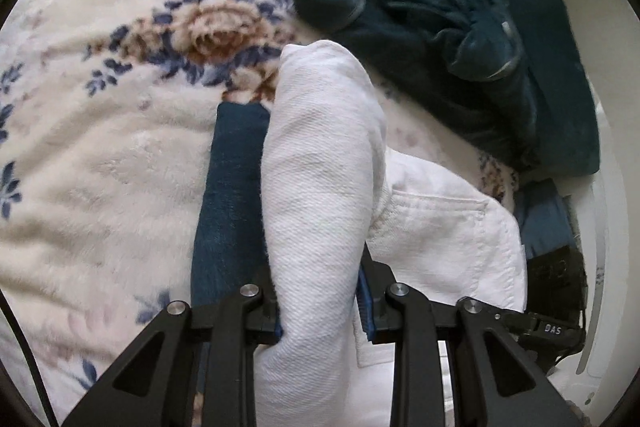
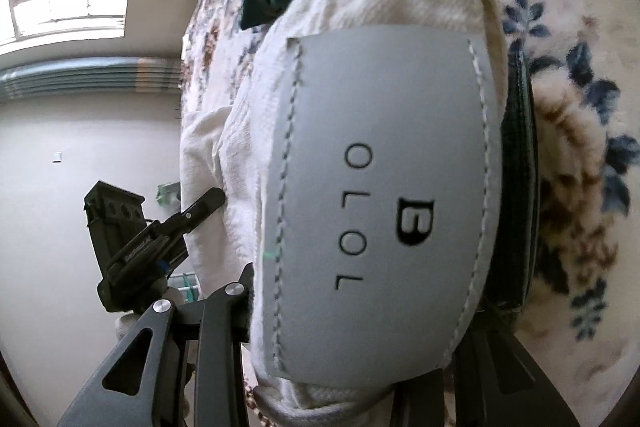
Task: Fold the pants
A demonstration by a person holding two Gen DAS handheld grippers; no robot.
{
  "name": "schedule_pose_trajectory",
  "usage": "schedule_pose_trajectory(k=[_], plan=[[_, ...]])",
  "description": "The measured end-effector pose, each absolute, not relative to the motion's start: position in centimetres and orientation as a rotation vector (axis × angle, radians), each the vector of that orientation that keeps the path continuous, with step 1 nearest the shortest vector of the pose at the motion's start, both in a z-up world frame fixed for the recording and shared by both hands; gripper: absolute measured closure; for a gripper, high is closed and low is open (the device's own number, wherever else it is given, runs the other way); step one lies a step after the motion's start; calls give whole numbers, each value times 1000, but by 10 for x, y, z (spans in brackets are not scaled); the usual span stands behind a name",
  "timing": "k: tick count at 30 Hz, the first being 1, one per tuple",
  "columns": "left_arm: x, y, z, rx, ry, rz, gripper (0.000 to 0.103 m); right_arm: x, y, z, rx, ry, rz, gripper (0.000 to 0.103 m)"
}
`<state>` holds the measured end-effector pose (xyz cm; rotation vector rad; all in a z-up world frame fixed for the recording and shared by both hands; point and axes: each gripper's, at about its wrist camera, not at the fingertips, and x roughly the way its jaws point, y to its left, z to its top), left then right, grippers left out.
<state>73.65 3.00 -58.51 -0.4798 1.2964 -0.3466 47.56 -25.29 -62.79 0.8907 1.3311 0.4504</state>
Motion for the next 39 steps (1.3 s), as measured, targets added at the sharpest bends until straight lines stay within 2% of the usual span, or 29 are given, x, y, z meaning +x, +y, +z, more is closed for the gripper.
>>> schedule_pose_trajectory(k=[4, 9, 10, 11, 12, 13, 14, 16, 18, 19, 20, 23, 28, 32, 39], plan=[[745, 31, -607, -487, 1334, -348, 77, 477, -251, -638, 898, 1342, 428, 63], [747, 41, -617, -485, 1386, -329, 65, 488, -250, -644, 924, 1403, 381, 45], [745, 43, -614, -484, 1394, -318, 63, 488, -254, -640, 899, 1396, 355, 38], [741, 45, -609, -475, 1399, -301, 58, 492, -258, -633, 866, 1382, 318, 30], [734, 47, -602, -447, 1395, -267, 54, 492, -265, -623, 828, 1366, 283, 30], [728, 47, -597, -403, 1400, -223, 40, 489, -269, -616, 787, 1357, 251, 30], [721, 47, -593, -368, 1399, -191, 31, 482, -273, -609, 727, 1349, 206, 30], [706, 45, -591, -334, 1395, -181, 31, 483, -276, -611, 690, 1349, 140, 29], [692, 47, -600, -301, 1412, -157, 25, 483, -283, -619, 680, 1382, 61, 28], [689, 51, -605, -304, 1420, -141, 17, 482, -282, -623, 664, 1393, 34, 28], [684, 56, -614, -321, 1437, -122, 13, 481, -279, -628, 634, 1407, 3, 26], [675, 70, -626, -408, 1452, -101, 13, 487, -278, -621, 618, 1418, -59, 13], [658, 57, -588, -244, 1336, -82, 14, 492, -255, -598, 547, 1388, -84, 11], [629, 33, -547, -58, 1192, -23, 12, 476, -219, -561, 346, 1347, -147, 11], [586, 5, -511, 26, 1141, 7, 10, 421, -187, -510, 138, 1254, -265, 10]])
